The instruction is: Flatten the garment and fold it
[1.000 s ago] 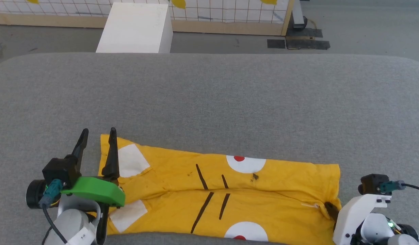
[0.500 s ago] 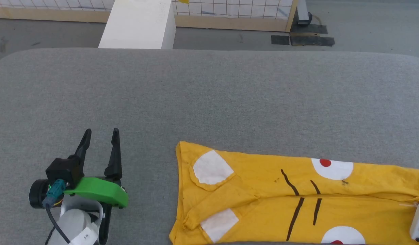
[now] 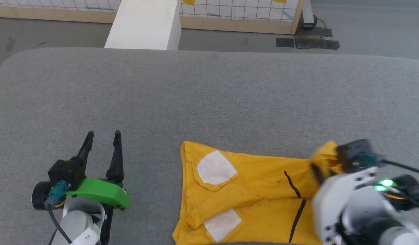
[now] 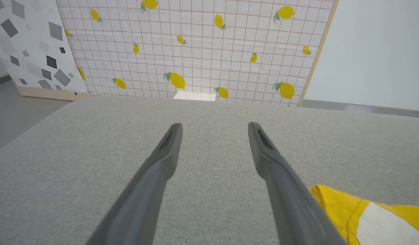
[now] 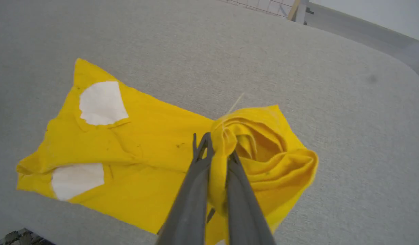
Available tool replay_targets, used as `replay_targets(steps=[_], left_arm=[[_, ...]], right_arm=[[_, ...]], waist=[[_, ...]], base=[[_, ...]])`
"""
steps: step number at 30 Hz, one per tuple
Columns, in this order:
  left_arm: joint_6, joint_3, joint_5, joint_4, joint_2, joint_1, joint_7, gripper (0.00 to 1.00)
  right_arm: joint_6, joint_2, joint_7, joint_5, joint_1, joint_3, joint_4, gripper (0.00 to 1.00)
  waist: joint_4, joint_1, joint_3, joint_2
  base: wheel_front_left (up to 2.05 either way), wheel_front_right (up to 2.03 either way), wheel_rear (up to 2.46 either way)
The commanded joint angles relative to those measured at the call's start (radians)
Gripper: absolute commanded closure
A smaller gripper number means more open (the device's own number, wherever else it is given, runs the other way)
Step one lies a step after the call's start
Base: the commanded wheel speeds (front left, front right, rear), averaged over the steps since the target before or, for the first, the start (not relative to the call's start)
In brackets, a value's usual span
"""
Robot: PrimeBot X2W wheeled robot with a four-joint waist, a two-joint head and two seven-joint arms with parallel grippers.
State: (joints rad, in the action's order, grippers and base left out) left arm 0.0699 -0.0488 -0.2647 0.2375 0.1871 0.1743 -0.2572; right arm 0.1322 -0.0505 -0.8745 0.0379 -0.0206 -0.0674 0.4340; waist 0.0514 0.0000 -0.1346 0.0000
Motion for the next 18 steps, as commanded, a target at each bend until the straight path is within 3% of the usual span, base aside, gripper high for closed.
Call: replay_targets(steps=[1,2,6,11,18], left_arm=[[0.007,-0.001,0.010,0.005,-0.007,0.015,-0.005,0.00],[0.013,-0.008,0.014,0.012,-0.012,0.024,-0.005,0.00],[0.023,-0.021,0.018,0.022,-0.017,0.041,-0.005,0.00],[0.032,-0.031,0.020,0.032,-0.026,0.061,-0.005,0.00],[0.039,-0.030,0.021,0.046,-0.037,0.076,-0.005,0.00]], right_arm=[[-0.002,0.000,-0.008,0.003,0.025,-0.064,0.011,1.00],[-0.002,-0.004,-0.009,0.006,0.093,-0.219,-0.023,1.00],[-0.002,-0.003,0.016,0.035,0.193,-0.369,-0.145,1.00],[-0.002,-0.001,0.079,0.086,0.307,-0.477,-0.330,1.00],[-0.002,0.000,0.145,0.205,0.401,-0.552,-0.544,1.00]], waist=[[0.006,0.0000,-0.002,0.0000],[0.019,0.0000,-0.008,0.0000],[0.044,0.0000,-0.023,0.0000],[0.078,0.0000,-0.048,0.0000],[0.103,0.0000,-0.071,0.0000]], base=[[0.00,0.00,0.00],[0.00,0.00,0.00],[0.00,0.00,0.00],[0.00,0.00,0.00],[0.00,0.00,0.00]])
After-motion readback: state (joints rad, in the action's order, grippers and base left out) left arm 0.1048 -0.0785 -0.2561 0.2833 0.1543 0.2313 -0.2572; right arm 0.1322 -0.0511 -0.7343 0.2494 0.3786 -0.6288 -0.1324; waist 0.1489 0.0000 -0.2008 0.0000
